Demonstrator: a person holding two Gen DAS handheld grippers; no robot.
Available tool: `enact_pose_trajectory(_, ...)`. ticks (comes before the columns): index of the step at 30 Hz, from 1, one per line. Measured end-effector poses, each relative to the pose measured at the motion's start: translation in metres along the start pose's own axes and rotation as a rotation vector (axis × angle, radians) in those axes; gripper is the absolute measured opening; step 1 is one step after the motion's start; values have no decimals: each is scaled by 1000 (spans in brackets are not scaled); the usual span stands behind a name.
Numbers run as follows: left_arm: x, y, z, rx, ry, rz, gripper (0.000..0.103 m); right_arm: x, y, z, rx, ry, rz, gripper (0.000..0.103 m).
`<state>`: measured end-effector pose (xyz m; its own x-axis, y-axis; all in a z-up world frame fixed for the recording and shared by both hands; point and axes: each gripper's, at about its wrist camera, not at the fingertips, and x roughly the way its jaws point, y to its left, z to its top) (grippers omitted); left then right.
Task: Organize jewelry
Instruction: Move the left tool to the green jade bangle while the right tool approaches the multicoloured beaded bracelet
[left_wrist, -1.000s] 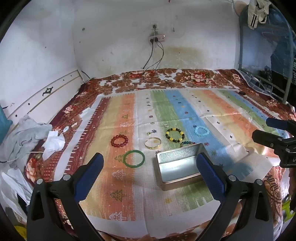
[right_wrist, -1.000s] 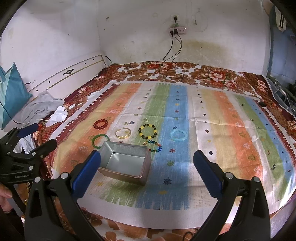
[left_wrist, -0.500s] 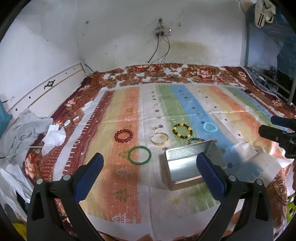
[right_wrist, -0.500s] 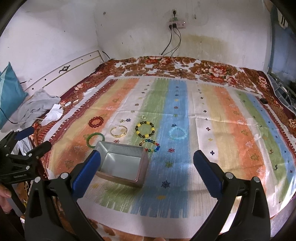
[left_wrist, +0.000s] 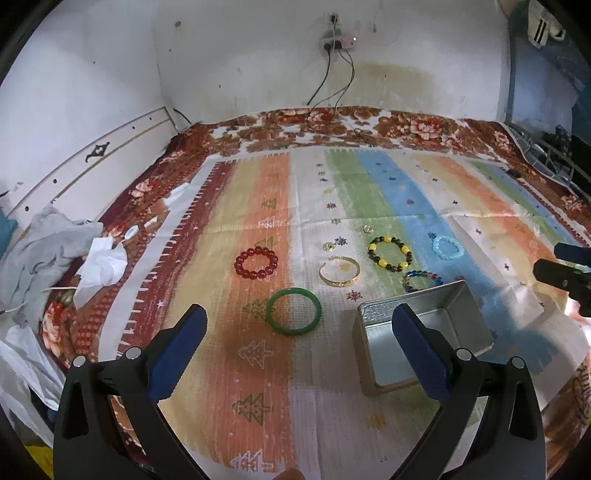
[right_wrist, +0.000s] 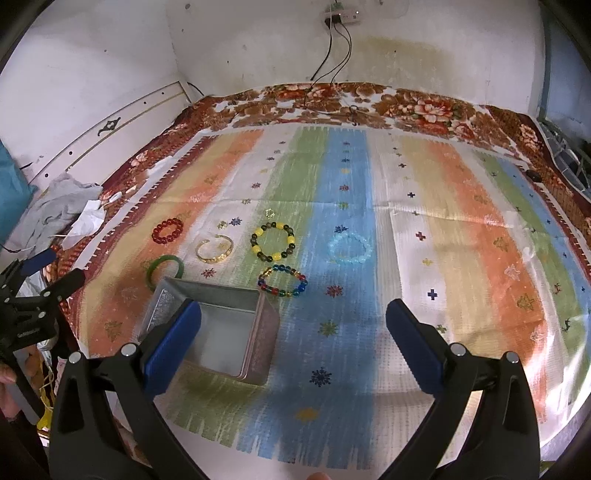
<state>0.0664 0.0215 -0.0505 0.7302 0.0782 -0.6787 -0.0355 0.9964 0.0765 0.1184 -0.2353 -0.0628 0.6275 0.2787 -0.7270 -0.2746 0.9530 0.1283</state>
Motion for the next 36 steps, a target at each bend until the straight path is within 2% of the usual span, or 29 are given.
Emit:
enact_pose_trajectory(17,54,19,11,-56,78,16,98,58,-9,27,-4,91,15,98)
enact_pose_trajectory(21,70,18,10,-40,101,16,98,75,-9,32,0,109,23,98)
enact_pose_trajectory(25,90,22,9,-53,134,15,98,95,-19,39,13,141,32,98)
enact_pose_trajectory(27,99,25,7,-60,147,19,98,104,-28,46,33,130,52,98)
enact_pose_trajectory(31,118,26,4,-57,180,25,98,128,-41,55,74,175,40,98)
enact_pose_trajectory(36,136,30,-4,-65,217,31,98,154,-38,45,24,210,10,98)
